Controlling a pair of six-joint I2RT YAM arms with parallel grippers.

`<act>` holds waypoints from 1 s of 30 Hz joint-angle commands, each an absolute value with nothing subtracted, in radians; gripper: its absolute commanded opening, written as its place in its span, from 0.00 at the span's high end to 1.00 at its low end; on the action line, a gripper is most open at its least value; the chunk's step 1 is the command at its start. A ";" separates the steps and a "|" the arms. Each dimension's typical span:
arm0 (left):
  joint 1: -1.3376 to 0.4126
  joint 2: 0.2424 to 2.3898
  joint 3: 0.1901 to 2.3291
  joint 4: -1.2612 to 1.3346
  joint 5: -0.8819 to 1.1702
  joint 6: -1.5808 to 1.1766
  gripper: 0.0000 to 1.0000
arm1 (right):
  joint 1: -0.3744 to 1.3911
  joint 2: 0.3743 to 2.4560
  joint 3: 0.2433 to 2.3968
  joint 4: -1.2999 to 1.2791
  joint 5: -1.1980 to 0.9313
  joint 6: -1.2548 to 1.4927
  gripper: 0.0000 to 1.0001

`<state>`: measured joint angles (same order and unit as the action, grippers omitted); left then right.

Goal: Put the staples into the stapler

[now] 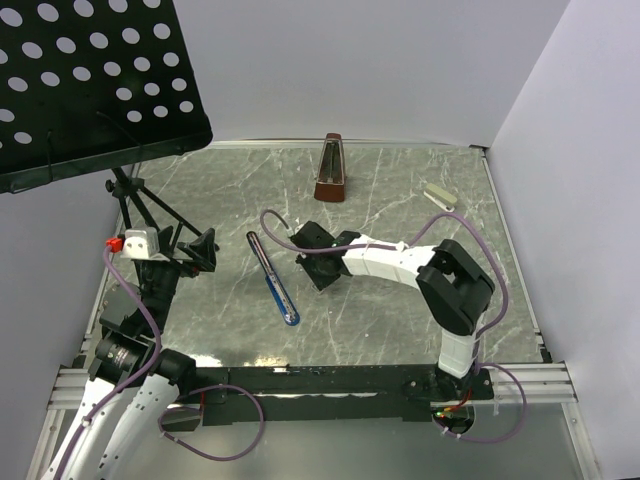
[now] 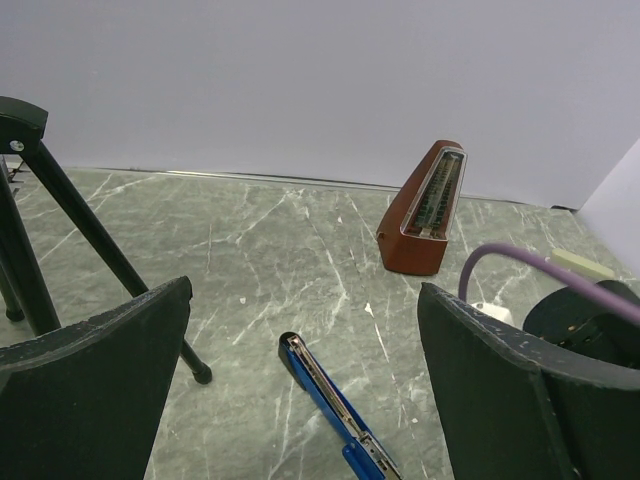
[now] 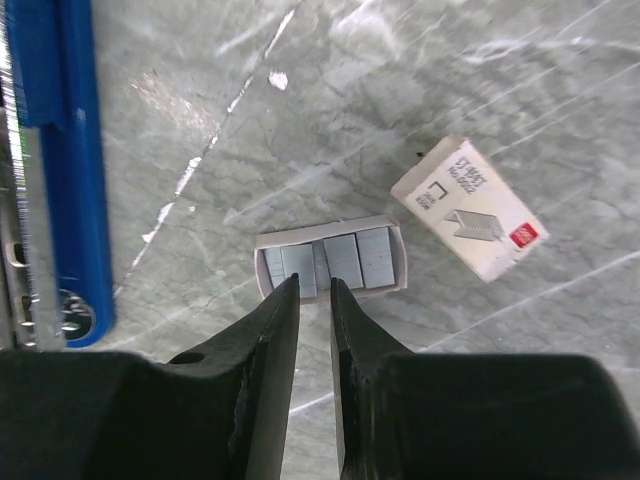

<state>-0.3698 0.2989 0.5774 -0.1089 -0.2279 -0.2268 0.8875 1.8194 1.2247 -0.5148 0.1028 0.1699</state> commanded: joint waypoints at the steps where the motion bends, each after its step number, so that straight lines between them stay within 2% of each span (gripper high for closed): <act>1: -0.373 0.304 0.578 -0.069 -0.212 -0.222 0.01 | 0.890 1.839 1.266 -0.538 0.077 0.152 0.73; 15: -0.373 0.307 0.578 -0.066 -0.209 -0.222 0.01 | 0.888 1.859 1.287 -0.537 0.060 0.144 0.67; 30: -0.373 0.311 0.577 -0.066 -0.206 -0.222 0.00 | 0.882 1.917 1.304 -0.529 0.057 0.141 0.69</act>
<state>-0.3698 0.2993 0.5770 -0.1089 -0.2241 -0.2268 0.8875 1.8927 1.2682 -0.5362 0.0578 0.1543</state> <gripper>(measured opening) 0.995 0.319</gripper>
